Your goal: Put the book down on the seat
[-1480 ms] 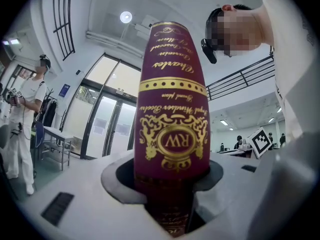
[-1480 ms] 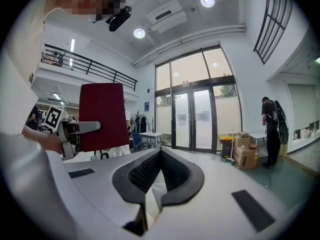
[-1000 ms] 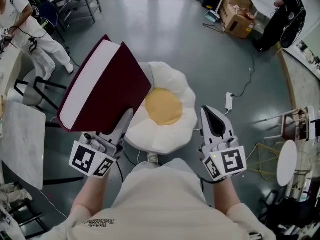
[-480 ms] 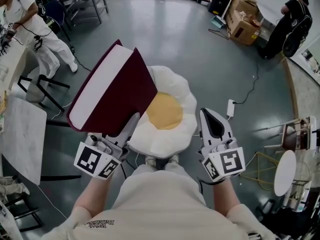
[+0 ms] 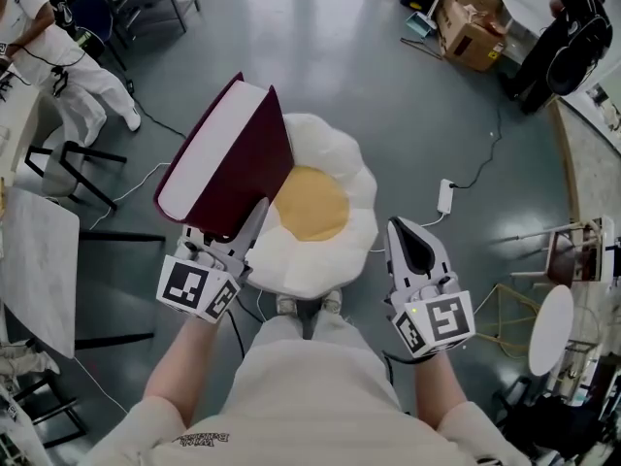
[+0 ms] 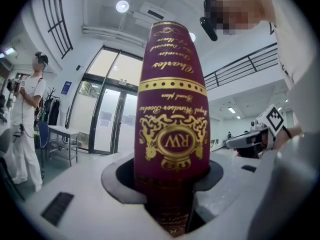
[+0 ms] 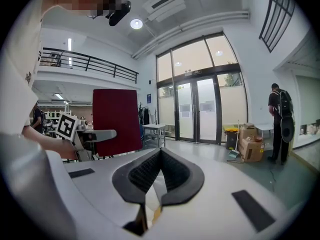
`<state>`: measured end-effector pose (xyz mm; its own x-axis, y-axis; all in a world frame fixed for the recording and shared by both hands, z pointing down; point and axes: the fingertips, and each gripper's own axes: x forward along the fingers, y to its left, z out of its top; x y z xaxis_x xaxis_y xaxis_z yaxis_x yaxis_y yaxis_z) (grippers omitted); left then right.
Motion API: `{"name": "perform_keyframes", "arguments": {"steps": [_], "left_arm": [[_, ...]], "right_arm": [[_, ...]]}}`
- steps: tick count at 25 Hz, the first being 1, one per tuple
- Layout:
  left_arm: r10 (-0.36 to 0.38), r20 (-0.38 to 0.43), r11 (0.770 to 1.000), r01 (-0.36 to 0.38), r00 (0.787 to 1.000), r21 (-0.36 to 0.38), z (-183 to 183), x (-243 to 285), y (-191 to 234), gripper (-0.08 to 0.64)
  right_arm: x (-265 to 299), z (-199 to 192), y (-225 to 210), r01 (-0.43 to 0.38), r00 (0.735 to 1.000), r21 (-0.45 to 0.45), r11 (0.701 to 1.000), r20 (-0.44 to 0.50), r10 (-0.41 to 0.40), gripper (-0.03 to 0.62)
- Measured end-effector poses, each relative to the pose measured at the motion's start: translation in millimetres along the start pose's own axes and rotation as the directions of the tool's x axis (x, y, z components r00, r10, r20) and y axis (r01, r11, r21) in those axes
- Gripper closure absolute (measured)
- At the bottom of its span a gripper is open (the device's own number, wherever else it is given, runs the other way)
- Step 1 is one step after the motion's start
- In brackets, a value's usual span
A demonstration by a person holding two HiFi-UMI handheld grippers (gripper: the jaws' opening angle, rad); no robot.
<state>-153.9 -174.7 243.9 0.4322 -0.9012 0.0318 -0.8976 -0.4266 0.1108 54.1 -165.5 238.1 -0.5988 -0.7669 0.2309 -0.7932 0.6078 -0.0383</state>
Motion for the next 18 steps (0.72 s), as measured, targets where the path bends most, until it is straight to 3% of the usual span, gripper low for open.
{"name": "perform_keyframes", "arguments": {"steps": [5,11,18], "left_arm": [[0.01,-0.064,1.0,-0.009,0.998,0.027,-47,41,11,0.341],[0.028,-0.117,0.999,-0.025,0.993,0.026,-113,82,42,0.341],[0.108,-0.184,0.993,-0.099,0.977,0.057,-224,121,102,0.341]], "right_arm": [[15,-17,-22,-0.024,1.0,0.15,0.988,-0.007,0.025,0.594],[53,-63,-38,-0.016,0.998,0.158,0.987,-0.055,0.025,0.594],[105,-158,-55,-0.012,0.993,0.18,0.984,-0.111,0.033,0.594]]}}
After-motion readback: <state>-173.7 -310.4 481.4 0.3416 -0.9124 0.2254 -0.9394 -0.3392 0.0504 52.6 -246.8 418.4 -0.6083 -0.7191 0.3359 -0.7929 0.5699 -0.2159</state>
